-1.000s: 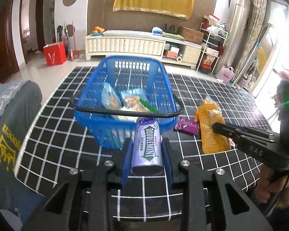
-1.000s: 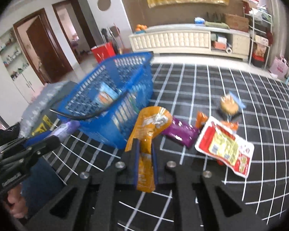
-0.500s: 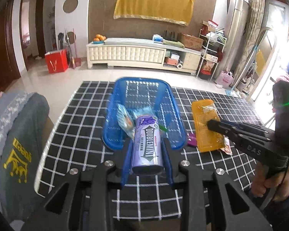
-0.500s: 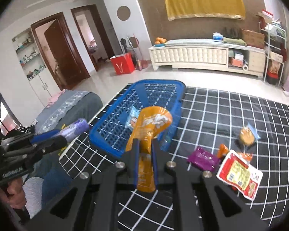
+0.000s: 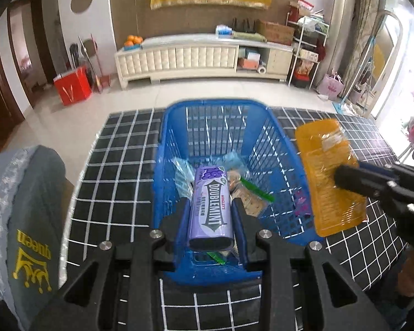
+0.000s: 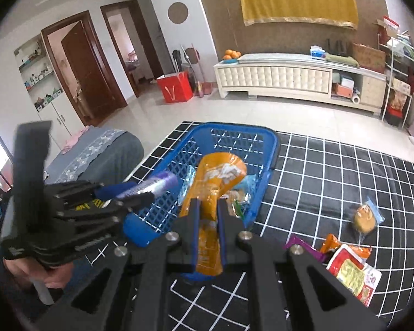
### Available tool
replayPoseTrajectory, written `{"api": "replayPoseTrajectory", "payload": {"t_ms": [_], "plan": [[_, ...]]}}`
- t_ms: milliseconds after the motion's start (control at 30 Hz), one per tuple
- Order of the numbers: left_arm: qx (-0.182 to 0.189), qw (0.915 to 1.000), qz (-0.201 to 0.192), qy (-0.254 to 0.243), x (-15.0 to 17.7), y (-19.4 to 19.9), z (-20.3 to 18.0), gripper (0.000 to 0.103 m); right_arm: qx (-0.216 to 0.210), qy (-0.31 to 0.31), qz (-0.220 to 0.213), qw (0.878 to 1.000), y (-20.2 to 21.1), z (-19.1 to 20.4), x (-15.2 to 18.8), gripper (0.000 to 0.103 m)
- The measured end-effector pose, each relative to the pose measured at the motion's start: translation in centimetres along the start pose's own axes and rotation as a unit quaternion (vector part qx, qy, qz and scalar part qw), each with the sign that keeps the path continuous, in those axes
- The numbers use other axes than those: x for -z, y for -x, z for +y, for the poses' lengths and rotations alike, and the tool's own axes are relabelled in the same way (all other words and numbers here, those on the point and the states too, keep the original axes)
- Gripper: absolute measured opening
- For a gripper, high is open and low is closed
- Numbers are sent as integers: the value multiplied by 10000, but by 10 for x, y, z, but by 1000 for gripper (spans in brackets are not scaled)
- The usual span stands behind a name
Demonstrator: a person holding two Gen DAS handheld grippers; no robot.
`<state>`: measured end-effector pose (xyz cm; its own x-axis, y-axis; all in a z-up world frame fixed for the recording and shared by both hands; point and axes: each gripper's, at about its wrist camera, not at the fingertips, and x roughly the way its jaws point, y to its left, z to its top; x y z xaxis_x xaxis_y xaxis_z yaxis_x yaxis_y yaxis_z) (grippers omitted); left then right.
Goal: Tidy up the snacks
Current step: 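Carry the gum box and orange packet over the blue basket with both tools, then open both tools to drop the gum box and orange packet into the basket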
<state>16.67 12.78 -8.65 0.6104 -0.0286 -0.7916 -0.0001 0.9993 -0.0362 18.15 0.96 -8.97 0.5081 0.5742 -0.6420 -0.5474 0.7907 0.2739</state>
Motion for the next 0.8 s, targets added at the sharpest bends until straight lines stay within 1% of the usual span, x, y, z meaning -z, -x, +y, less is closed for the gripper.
{"api": "replayPoseTrajectory", "payload": {"t_ms": [133,167,200,233,300,333,467,567,700,800], "plan": [[62,9999,64,86,7,-14,4,29,4,12,114,9999,-9,-1,1,15],[82,9998,75,134,9,-16,6,31,11,35,140,9999,-10,0,0,15],[144,9996,94,213,10,-17,9,39,9,58,158,9999,-11,1,0,15],[208,9993,88,293,10,-17,13,51,13,71,165,9998,-12,3,-1,15],[261,9989,41,394,10,-14,17,61,10,90,179,9998,-12,7,-3,15],[276,9989,-24,389,10,-9,19,63,-3,89,186,9998,-12,9,-5,15],[133,9988,-278,368,11,12,22,64,-41,185,268,9995,-13,17,-8,15],[-51,9985,-352,416,12,23,29,64,12,334,353,9988,-19,28,-12,15],[-316,9966,-599,469,15,39,41,64,157,558,603,9965,-39,41,-15,15],[-441,9955,-697,457,18,43,50,64,304,646,910,9933,-61,45,-13,15]]}}
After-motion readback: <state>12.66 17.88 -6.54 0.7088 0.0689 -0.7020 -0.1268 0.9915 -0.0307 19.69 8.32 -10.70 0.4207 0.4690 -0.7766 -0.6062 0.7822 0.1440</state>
